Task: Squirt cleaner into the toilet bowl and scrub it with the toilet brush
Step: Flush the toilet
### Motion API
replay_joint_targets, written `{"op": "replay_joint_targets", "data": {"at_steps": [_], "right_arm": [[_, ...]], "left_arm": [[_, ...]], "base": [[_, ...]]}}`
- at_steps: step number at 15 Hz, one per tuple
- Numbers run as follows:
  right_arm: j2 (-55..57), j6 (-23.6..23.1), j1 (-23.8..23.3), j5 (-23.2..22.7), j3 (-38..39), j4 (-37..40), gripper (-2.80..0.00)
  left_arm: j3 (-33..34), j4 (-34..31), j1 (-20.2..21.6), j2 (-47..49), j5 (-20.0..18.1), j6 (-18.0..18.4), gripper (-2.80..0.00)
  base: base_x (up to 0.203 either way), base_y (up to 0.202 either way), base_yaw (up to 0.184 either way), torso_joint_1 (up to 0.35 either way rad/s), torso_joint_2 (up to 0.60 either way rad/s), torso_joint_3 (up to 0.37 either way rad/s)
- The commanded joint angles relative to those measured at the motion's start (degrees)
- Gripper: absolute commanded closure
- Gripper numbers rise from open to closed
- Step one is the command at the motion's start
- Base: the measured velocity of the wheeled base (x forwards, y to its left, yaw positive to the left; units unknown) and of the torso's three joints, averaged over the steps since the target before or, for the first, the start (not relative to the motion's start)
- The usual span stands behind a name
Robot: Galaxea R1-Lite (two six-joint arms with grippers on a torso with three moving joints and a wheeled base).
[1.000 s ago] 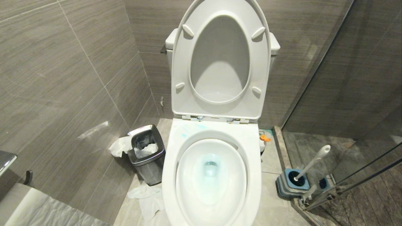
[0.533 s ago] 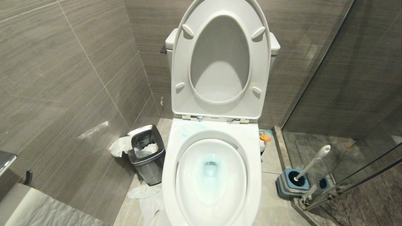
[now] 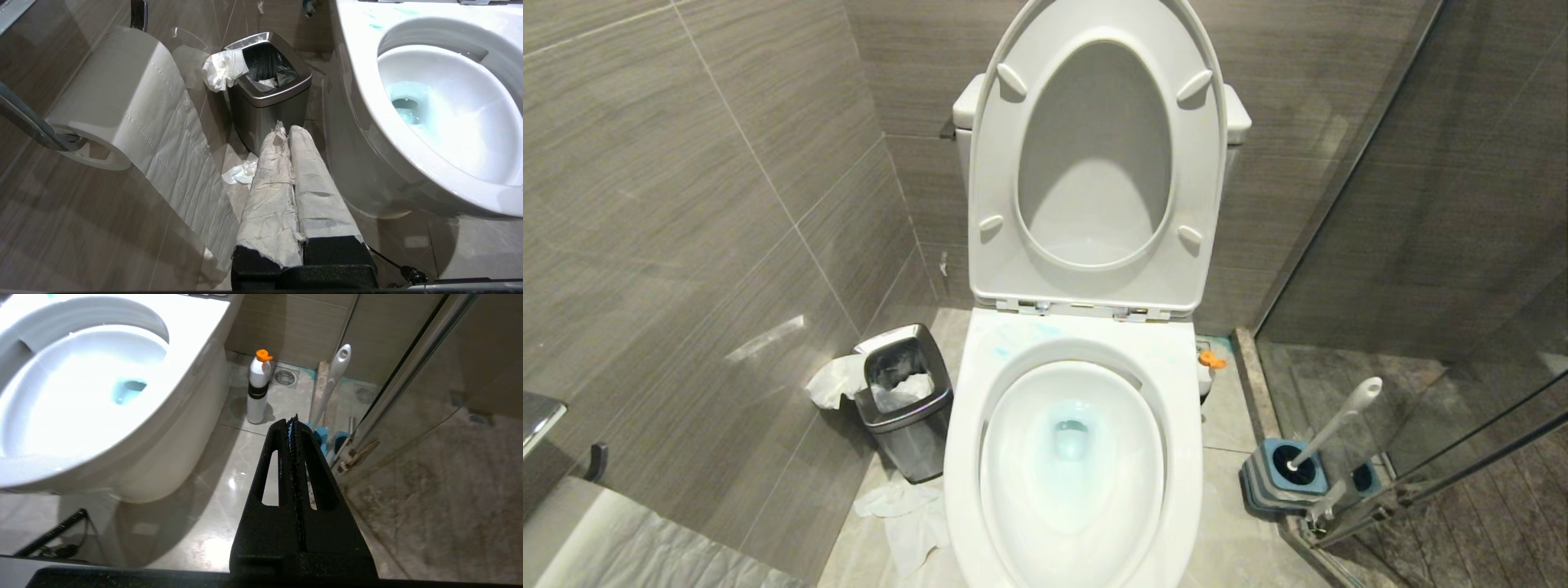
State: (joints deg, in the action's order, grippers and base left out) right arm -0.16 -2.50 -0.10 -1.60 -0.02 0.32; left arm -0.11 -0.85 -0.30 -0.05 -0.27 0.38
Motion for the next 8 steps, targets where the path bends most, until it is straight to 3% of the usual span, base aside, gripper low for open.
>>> {"op": "replay_joint_targets", "data": {"at_steps": [1, 3, 8], "right_arm": [[0.2, 3.0, 0.0, 0.3, -0.1, -0.1, 0.0], [0.2, 3.4, 0.0, 0.8, -0.1, -0.1, 0.0], [0.2, 3.4, 0.0, 0.8, -0.1, -0.1, 0.0]], "left_arm": [[-0.1, 0.0, 0.0, 0.0, 0.0, 0.1, 0.0], [-0.8, 0.1, 0.0, 0.0, 0.0, 0.8, 0.0], [-11.0, -0.7, 0.0, 1.0, -0.8, 5.5, 0.0]], "base": [[0.0, 0.0, 0.0, 0.0, 0.0, 0.0], [0.0, 0.0, 0.0, 0.0, 0.0, 0.0], [0.0, 0.0, 0.0, 0.0, 0.0, 0.0]]}}
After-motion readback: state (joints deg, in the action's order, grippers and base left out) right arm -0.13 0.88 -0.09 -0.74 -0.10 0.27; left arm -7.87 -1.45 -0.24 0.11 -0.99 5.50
